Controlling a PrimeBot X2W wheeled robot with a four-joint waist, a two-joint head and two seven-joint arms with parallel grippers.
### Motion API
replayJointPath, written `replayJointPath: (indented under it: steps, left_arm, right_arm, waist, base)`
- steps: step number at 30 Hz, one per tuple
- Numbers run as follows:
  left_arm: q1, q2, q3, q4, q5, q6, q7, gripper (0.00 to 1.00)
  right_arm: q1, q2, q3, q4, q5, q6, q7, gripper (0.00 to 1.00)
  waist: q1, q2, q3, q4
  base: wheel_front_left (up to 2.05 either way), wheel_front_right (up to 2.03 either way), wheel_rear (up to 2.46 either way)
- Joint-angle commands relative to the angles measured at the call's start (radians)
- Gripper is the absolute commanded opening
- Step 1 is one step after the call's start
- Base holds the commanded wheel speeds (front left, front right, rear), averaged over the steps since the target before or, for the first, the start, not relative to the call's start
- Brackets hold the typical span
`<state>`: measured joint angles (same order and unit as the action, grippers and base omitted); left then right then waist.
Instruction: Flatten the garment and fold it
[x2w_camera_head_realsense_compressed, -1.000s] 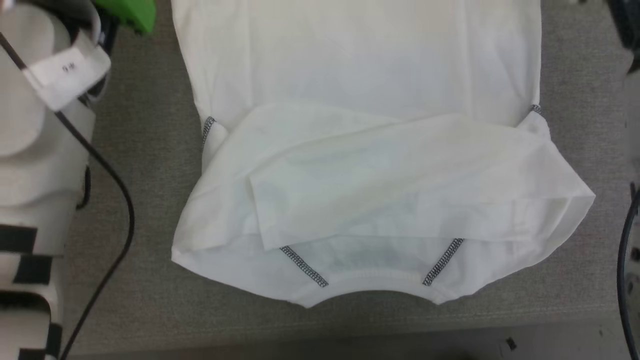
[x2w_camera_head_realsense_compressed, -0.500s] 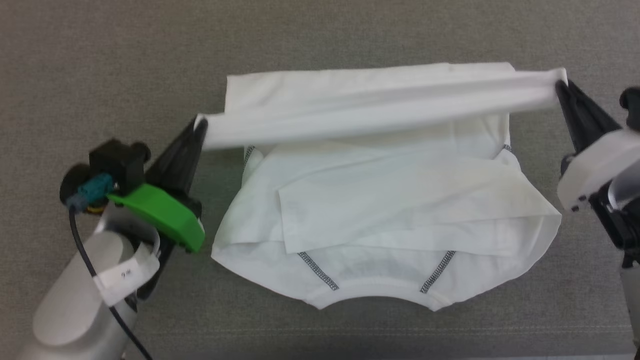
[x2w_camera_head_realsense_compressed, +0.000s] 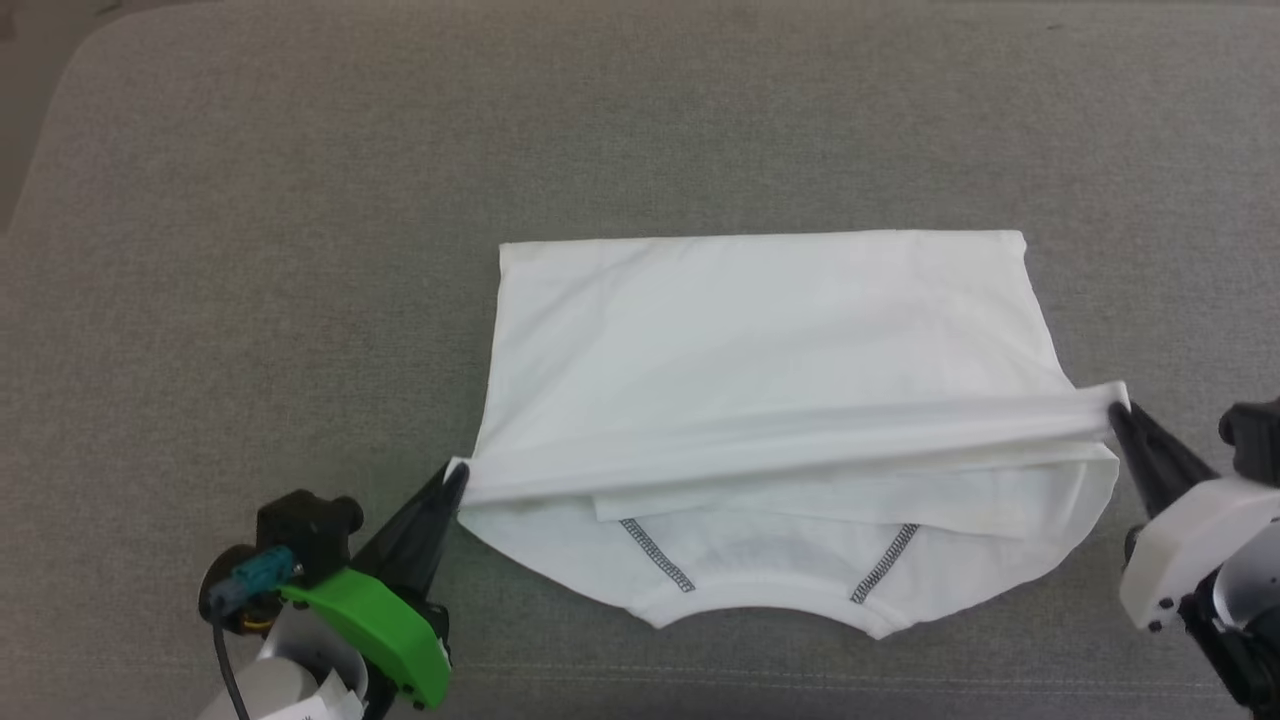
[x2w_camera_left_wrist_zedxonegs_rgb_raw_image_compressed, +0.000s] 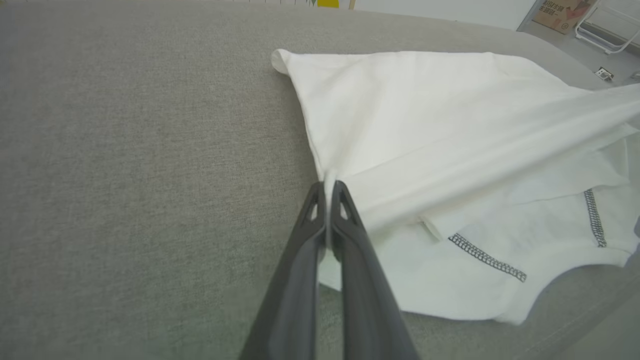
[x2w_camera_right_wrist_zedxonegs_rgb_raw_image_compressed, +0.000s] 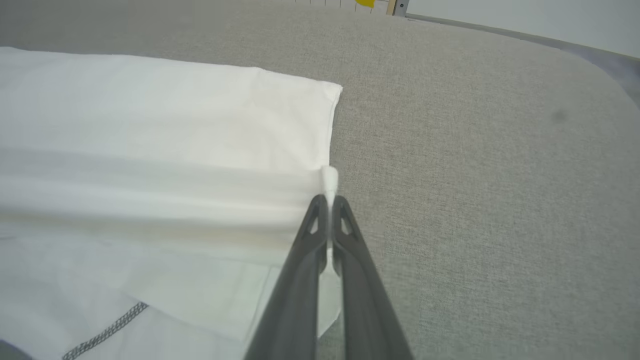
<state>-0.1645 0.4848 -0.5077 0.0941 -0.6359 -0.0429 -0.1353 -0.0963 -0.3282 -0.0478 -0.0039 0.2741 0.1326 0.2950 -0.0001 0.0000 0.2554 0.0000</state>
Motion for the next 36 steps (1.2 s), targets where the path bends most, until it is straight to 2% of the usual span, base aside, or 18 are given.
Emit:
replayJointPath:
  steps: [1, 8, 13, 14, 15, 16, 19, 25, 29, 31, 36]
  left_arm:
    - [0.026, -0.006, -0.004, 0.012, 0.003, 0.005, -0.01, 0.0]
    - [0.057, -0.044, -0.042, 0.083, 0.004, -0.001, -0.031, 0.0]
    - [0.036, -0.069, -0.061, 0.135, 0.009, -0.006, -0.036, 0.0]
    - [0.03, -0.072, -0.064, 0.149, 0.011, -0.004, -0.031, 0.31]
    - [0.026, -0.074, -0.067, 0.16, 0.012, -0.002, -0.025, 0.57]
    - [0.021, -0.077, -0.07, 0.171, 0.013, -0.001, -0.021, 1.0]
    - [0.021, -0.089, -0.06, 0.184, 0.006, 0.011, -0.039, 1.0]
    - [0.054, -0.104, 0.018, 0.155, -0.011, 0.073, -0.103, 1.0]
    - [0.07, -0.121, 0.105, 0.099, 0.002, 0.115, -0.124, 1.0]
    - [0.072, -0.152, 0.199, 0.027, 0.051, 0.14, -0.126, 1.0]
    - [0.066, -0.23, 0.331, -0.036, 0.142, 0.128, -0.126, 1.0]
  right_arm:
    - [0.031, 0.01, -0.013, -0.014, -0.002, -0.002, 0.007, 0.0]
    - [0.139, 0.057, -0.02, -0.016, -0.024, -0.002, 0.053, 0.0]
    - [0.152, 0.076, -0.02, 0.023, -0.054, -0.002, 0.08, 0.0]
    - [0.148, 0.08, -0.022, 0.036, -0.06, -0.002, 0.083, 0.02]
    - [0.145, 0.081, -0.019, 0.047, -0.064, -0.002, 0.088, 0.37]
    - [0.141, 0.083, -0.018, 0.058, -0.069, -0.002, 0.094, 1.0]
    - [0.133, 0.096, -0.031, 0.068, -0.073, -0.002, 0.096, 1.0]
    - [0.151, 0.132, -0.091, 0.023, -0.061, -0.002, 0.099, 1.0]
    - [0.15, 0.189, -0.138, -0.055, -0.008, -0.002, 0.095, 1.0]
    - [0.128, 0.224, -0.166, -0.099, 0.036, -0.002, 0.1, 1.0]
    - [0.053, 0.256, -0.214, -0.065, 0.075, -0.002, 0.104, 1.0]
  waist:
    - [0.0001, 0.0, -0.011, 0.007]
    - [0.0001, 0.0, -0.025, 0.011]
    - [0.0001, 0.0, -0.018, 0.01]
    - [0.0001, 0.0, -0.016, 0.009]
    - [0.0001, 0.0, -0.016, 0.008]
    - [0.0001, 0.0, -0.017, 0.008]
    - [0.0001, 0.0, -0.026, 0.005]
    - [0.0001, 0.0, -0.062, 0.008]
    - [0.0001, 0.0, -0.08, 0.012]
    - [0.0001, 0.0, -0.085, 0.014]
    - [0.0001, 0.0, -0.082, 0.018]
  base:
    - [0.0, 0.0, 0.0]
    - [0.0, 0.0, 0.0]
    - [0.0, 0.0, 0.0]
    - [0.0, 0.0, 0.0]
    - [0.0, 0.0, 0.0]
    - [0.0, 0.0, 0.0]
    - [0.0, 0.0, 0.0]
    - [0.0, 0.0, 0.0]
    - [0.0, 0.0, 0.0]
    - [0.0, 0.0, 0.0]
    - [0.0, 0.0, 0.0]
